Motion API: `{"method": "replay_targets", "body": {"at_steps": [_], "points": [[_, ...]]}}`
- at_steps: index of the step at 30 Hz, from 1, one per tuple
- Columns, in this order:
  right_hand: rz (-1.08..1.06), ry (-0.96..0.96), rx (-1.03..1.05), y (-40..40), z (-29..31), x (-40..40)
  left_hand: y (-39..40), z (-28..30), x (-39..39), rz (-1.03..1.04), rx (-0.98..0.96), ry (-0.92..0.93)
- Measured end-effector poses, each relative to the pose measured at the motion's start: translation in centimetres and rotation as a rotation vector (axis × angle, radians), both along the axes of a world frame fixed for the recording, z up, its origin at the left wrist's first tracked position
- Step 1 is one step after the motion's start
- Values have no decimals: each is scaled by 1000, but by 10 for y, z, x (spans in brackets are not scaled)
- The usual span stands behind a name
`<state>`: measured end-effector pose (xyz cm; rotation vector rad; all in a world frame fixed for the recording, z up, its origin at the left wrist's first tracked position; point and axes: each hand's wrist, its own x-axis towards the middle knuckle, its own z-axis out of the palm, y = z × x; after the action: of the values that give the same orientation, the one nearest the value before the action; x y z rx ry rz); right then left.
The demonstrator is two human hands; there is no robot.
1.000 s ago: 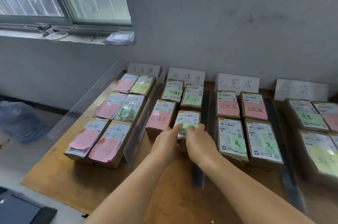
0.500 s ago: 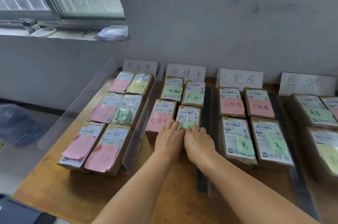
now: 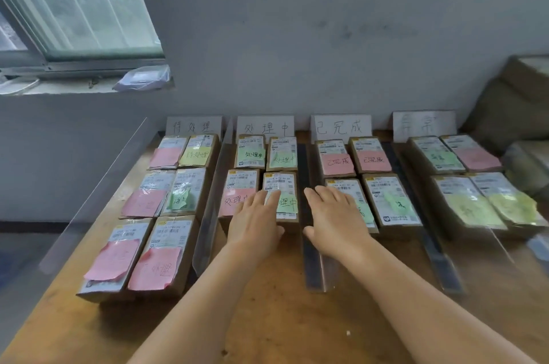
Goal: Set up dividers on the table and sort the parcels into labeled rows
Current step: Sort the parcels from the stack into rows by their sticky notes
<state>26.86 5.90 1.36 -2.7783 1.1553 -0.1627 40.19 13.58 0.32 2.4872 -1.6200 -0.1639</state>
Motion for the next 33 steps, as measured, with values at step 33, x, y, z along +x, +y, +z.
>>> {"method": "replay_targets", "body": {"at_steps": [33], "points": [[-362, -147, 10, -34, 49, -421, -73, 50, -392, -395, -167, 5]]}}
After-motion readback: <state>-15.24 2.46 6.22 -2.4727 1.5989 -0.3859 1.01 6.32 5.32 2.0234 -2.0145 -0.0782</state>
